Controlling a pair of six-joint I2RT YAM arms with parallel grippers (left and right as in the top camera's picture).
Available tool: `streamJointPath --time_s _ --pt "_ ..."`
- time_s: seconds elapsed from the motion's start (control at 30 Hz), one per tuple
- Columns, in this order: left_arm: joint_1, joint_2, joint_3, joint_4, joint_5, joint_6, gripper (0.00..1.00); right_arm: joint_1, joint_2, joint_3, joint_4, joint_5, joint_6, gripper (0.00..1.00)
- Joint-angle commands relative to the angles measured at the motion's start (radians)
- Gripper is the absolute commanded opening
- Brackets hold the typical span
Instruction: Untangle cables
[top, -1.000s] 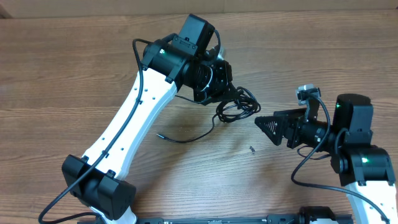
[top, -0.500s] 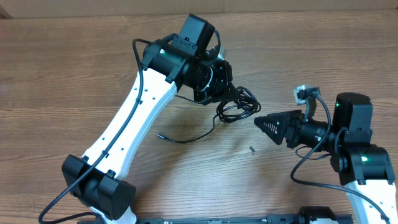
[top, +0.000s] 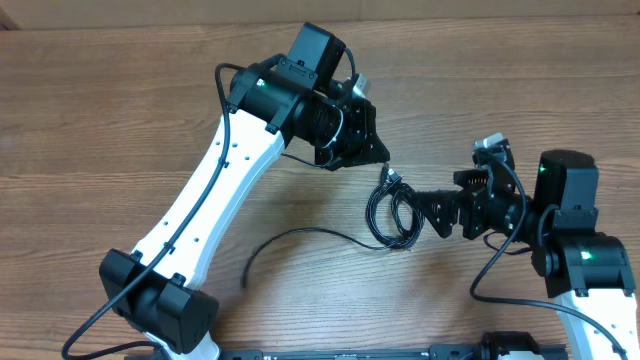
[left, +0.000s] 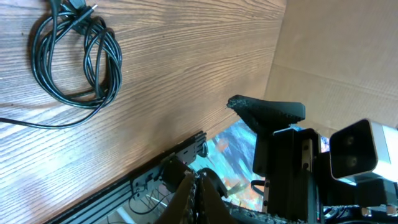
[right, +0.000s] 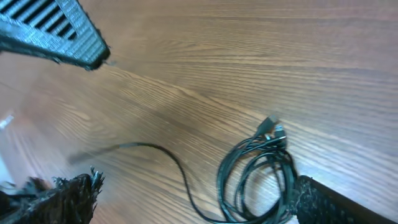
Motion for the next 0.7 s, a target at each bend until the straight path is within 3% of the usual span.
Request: streamJointPath --time_s 0.0,0.03,0.13,0.23,0.47,0.6,0.67 --pt "-0.008 -0.005 0.027 -0.001 -0.099 0.143 0.04 -0.001 -0.002 0.027 -0.031 0.102 -0.064 1.00" --pt "-0.014 -0.005 0.027 -0.010 -0.137 0.222 0.06 -0.001 -0.002 0.027 -0.045 0.146 -0.060 1.00" --pt "-0.038 -0.005 0.021 -0.039 -0.270 0.340 0.31 -0.001 -0.002 0.027 -0.071 0.261 -0.020 1.00" --pt "-0.068 -0.005 0.004 -0.052 -0.422 0.346 0.48 -0.001 -0.002 0.027 -0.082 0.384 0.055 1.00" --pt "-0.133 -0.003 -0.055 -0.043 -0.614 0.380 0.63 -0.001 -0.002 0.027 -0.085 0.521 0.199 1.00" --pt "-0.140 0.003 -0.099 -0.029 -0.637 0.372 0.76 -0.001 -0.002 0.027 -0.085 0.522 0.211 1.00" --pt "-0.140 0.010 -0.131 -0.012 -0.637 0.344 0.78 -0.001 -0.002 0.027 -0.085 0.525 0.211 1.00"
